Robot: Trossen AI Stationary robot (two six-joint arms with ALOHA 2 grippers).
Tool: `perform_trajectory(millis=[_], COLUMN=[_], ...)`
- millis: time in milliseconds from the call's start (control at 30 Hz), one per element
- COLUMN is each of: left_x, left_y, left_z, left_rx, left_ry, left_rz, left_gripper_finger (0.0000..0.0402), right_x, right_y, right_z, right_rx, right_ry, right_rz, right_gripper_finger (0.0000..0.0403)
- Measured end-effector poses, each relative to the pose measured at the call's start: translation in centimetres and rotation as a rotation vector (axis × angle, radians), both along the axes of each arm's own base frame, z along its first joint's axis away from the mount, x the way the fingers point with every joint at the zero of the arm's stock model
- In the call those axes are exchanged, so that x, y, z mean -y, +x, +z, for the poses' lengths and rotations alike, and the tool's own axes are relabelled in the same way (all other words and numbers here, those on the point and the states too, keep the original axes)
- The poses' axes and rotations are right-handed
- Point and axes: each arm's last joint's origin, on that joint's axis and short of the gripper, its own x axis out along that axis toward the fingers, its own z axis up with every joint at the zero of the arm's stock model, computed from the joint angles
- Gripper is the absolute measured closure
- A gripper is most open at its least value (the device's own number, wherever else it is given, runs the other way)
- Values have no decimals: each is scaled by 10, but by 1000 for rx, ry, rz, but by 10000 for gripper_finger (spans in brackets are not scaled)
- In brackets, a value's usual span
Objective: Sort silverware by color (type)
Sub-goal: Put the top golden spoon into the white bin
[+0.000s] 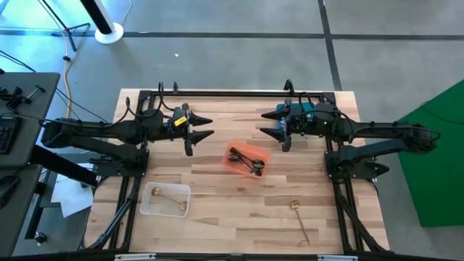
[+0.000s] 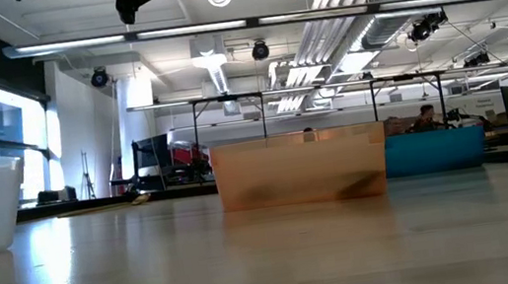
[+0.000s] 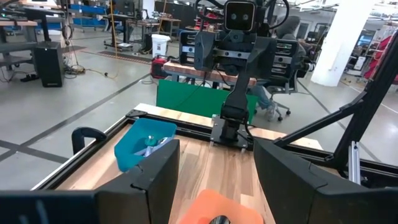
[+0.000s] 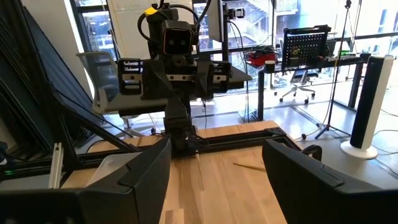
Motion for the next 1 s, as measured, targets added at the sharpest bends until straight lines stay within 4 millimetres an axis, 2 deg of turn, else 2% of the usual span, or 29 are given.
perform_trajectory(millis=[133,267,433,567,700,867,1000], left_x=[0,-3,-21,-57,-102,-153,-180], left_y=[0,4,16,19,8,-15,-30], left_z=[0,1,3,-2,-15,-50,-74], left_rx=[2,-12,-259,-584,-825,-966,-1022], left_ry=[-15,-156,-178,-174,-235,-446,-568], left_rz=[1,84,226,435,639,731,832], left_gripper_finger=[204,204,204,204,204,204,204], right_x=[0,0,0,0,0,0,0], right_y=[0,0,0,0,0,0,0], right_z=[0,0,0,-1,-2,-2,-3], right_rx=[0,0,1,-4,-10,-15,-22], right_ry=[0,0,22,66,88,90,91], right_rz=[0,0,0,1,1,0,-13], right_gripper_finger=[164,164,164,164,164,164,164])
